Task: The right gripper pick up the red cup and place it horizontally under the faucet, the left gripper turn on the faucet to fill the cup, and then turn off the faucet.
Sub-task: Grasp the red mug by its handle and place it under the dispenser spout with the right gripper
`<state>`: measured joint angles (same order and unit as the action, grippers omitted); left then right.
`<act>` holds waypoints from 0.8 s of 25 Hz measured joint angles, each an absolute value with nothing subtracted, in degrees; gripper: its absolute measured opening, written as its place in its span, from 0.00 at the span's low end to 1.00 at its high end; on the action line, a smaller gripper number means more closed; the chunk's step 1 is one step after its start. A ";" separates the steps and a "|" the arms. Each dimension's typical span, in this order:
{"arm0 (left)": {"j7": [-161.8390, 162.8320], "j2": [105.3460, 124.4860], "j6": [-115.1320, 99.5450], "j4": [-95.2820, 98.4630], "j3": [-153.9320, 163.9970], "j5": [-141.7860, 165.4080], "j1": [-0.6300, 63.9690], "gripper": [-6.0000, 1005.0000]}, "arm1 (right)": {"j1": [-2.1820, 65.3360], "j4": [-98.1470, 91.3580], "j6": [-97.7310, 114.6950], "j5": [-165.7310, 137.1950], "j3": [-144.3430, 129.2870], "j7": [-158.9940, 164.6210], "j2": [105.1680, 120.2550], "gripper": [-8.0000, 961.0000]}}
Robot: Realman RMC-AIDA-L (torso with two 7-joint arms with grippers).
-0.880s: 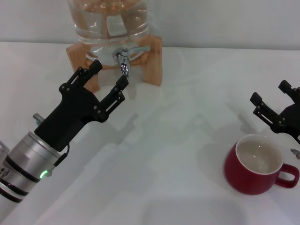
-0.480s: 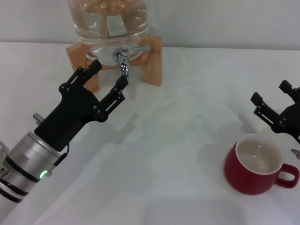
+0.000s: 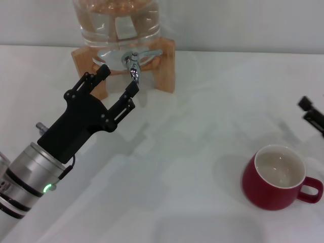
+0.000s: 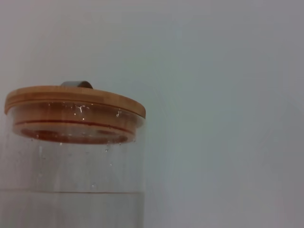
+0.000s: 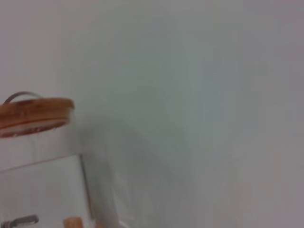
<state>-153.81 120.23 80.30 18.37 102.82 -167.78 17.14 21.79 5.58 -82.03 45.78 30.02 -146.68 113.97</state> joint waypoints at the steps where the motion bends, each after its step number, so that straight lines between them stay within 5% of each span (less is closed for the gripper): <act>1: -153.81 120.23 80.30 18.37 102.82 -167.78 17.14 0.76 | 21.79 3.98 -83.54 45.78 29.99 -145.11 113.90 0.90; 13: -153.81 120.23 80.26 18.37 102.59 -167.78 17.66 0.76 | 21.21 -11.29 -92.22 45.69 20.38 -134.77 113.56 0.90; 20: -153.81 120.23 79.87 18.37 102.47 -167.79 17.86 0.76 | 19.07 -12.66 -96.60 45.76 18.01 -131.08 111.53 0.90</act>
